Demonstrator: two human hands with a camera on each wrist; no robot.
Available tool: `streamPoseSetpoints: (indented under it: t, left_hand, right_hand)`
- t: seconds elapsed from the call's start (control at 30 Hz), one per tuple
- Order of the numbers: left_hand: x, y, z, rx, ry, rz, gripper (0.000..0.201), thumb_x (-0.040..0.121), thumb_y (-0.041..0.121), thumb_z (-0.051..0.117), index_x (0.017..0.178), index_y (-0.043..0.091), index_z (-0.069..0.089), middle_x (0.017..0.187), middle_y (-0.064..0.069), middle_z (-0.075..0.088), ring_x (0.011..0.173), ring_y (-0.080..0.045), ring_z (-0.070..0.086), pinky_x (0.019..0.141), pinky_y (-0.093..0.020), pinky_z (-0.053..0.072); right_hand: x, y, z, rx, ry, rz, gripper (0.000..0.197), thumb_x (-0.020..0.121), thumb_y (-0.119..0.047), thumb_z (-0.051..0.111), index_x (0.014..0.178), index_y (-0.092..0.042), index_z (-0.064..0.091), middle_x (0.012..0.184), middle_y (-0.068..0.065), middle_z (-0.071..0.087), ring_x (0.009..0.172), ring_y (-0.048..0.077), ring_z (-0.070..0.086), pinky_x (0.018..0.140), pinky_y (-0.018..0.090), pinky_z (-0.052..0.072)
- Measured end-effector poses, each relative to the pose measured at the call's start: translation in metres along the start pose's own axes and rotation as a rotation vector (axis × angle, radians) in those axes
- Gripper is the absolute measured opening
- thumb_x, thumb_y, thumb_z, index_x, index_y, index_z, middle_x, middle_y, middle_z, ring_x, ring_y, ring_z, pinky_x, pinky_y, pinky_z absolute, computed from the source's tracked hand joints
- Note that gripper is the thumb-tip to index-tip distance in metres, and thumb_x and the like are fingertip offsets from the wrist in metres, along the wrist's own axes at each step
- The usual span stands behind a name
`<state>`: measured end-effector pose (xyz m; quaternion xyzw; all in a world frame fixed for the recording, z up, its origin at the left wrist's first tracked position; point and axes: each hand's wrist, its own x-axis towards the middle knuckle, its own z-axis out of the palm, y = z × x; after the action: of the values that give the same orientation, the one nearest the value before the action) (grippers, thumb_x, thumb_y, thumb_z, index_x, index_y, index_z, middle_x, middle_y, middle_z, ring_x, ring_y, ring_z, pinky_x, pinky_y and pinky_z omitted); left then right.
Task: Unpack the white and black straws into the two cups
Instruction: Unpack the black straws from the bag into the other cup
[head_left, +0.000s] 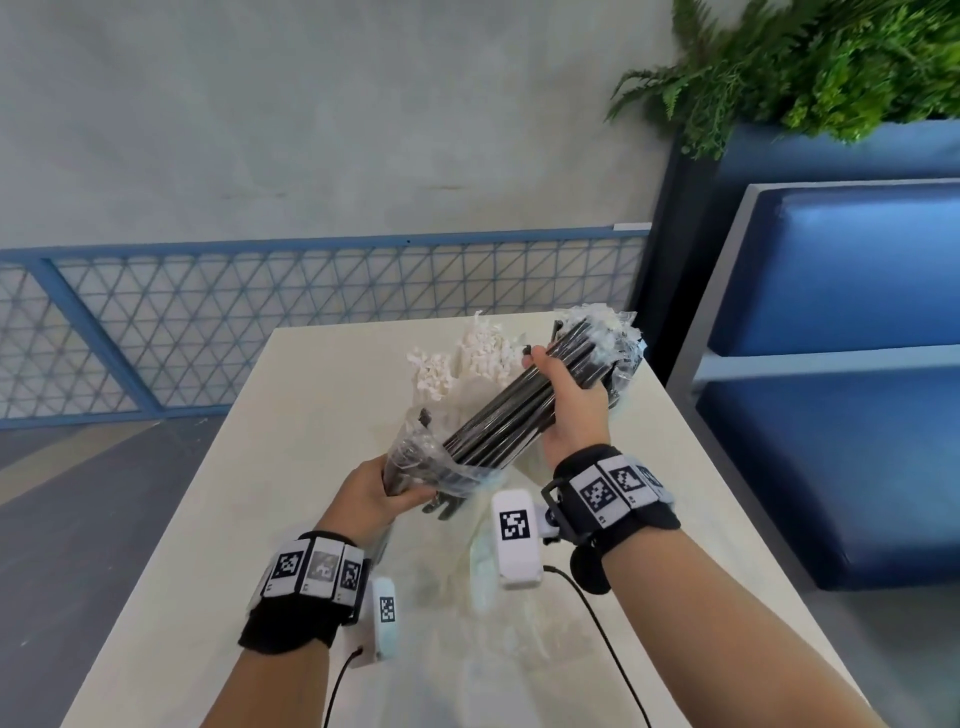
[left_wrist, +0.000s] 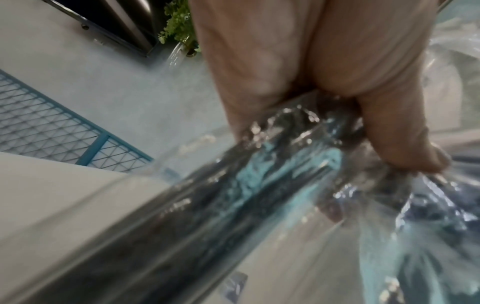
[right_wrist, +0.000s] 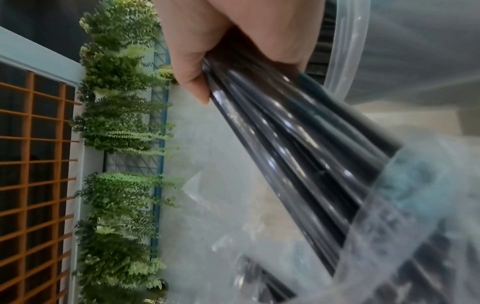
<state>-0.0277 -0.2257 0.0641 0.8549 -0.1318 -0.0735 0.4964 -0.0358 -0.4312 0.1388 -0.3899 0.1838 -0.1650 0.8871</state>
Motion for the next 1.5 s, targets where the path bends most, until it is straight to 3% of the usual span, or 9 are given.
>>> streamPoseSetpoints:
  t: [0.1,0.3,0.4,0.53,0.73,0.97,1.17,1.37,1.5]
  left_hand:
    - [0.000,0.003,0.002,-0.010,0.010,-0.013,0.013,0.076,0.012,0.074,0.077,0.018,0.062,0.050,0.020,0.061,0.052,0.011,0.056,0.055,-0.007,0.039]
    - [-0.002,0.003,0.003,0.007,0.112,-0.074,0.034,0.075,0.010,0.075,0.056,0.015,0.047,0.031,0.015,0.045,0.040,0.002,0.039,0.044,-0.011,0.033]
    - [0.000,-0.003,0.003,0.008,0.131,-0.088,0.025,0.074,0.013,0.076,0.062,0.022,0.056,0.038,0.016,0.052,0.042,0.004,0.043,0.046,-0.011,0.035]
    - [0.003,-0.008,0.002,-0.020,0.132,-0.097,0.010,0.077,0.015,0.074,0.081,0.009,0.068,0.072,0.001,0.069,0.049,0.001,0.048,0.052,-0.016,0.037]
    - [0.003,-0.003,0.000,-0.086,0.087,-0.078,0.009,0.079,0.013,0.071,0.078,0.020,0.065,0.056,0.014,0.069,0.060,0.006,0.064,0.061,-0.006,0.044]
    - [0.007,0.005,-0.002,-0.116,0.031,-0.057,0.012,0.080,0.011,0.070,0.076,0.021,0.066,0.057,0.015,0.070,0.061,0.007,0.064,0.062,-0.005,0.045]
    - [0.011,0.012,-0.001,-0.102,-0.002,-0.034,0.007,0.080,0.014,0.070,0.079,0.020,0.068,0.062,0.015,0.071,0.065,0.007,0.064,0.066,-0.006,0.046]
    - [0.011,0.012,-0.002,-0.103,0.005,-0.050,0.004,0.080,0.016,0.071,0.083,0.018,0.069,0.064,0.013,0.072,0.058,0.007,0.061,0.062,-0.013,0.043]
    - [0.011,0.012,-0.001,-0.101,0.011,-0.052,0.003,0.079,0.016,0.071,0.082,0.017,0.069,0.063,0.014,0.072,0.055,0.008,0.059,0.061,-0.012,0.042]
  right_hand:
    - [0.003,-0.007,0.001,0.048,0.022,-0.021,0.022,0.078,-0.004,0.069,0.100,-0.003,0.062,0.081,0.006,0.069,0.081,0.020,0.065,0.074,0.033,0.055]
    - [0.011,-0.027,-0.006,0.144,-0.015,-0.102,0.015,0.084,-0.002,0.062,0.098,-0.004,0.056,0.078,0.008,0.062,0.070,0.018,0.061,0.060,0.027,0.054]
    - [0.013,-0.045,-0.009,0.130,-0.024,-0.155,0.012,0.086,-0.004,0.060,0.096,-0.004,0.055,0.077,0.006,0.062,0.066,0.016,0.062,0.061,0.027,0.055]
    - [0.017,-0.071,-0.009,0.182,0.015,-0.258,0.017,0.084,-0.003,0.062,0.100,-0.002,0.057,0.077,0.007,0.065,0.067,0.016,0.066,0.066,0.030,0.055]
    - [0.023,-0.096,-0.005,0.126,0.084,-0.450,0.019,0.078,-0.003,0.067,0.093,-0.007,0.058,0.078,0.006,0.066,0.070,0.018,0.064,0.069,0.033,0.054]
    - [0.023,-0.099,0.006,-0.223,0.080,-0.667,0.026,0.077,-0.009,0.071,0.095,-0.020,0.057,0.095,-0.002,0.066,0.089,0.010,0.065,0.083,0.024,0.052]
    - [0.025,-0.072,0.006,-0.437,-0.032,-0.625,0.027,0.082,-0.007,0.067,0.105,-0.013,0.053,0.098,-0.005,0.064,0.091,0.008,0.064,0.086,0.023,0.053]
    - [0.033,-0.059,0.000,-0.511,0.019,-0.592,0.033,0.084,-0.010,0.066,0.114,-0.006,0.053,0.106,0.004,0.062,0.091,0.009,0.060,0.078,0.013,0.051]
    - [0.034,-0.070,0.001,-0.421,0.056,-0.667,0.029,0.085,-0.004,0.063,0.111,-0.008,0.052,0.098,-0.008,0.059,0.081,-0.011,0.058,0.072,0.002,0.045]
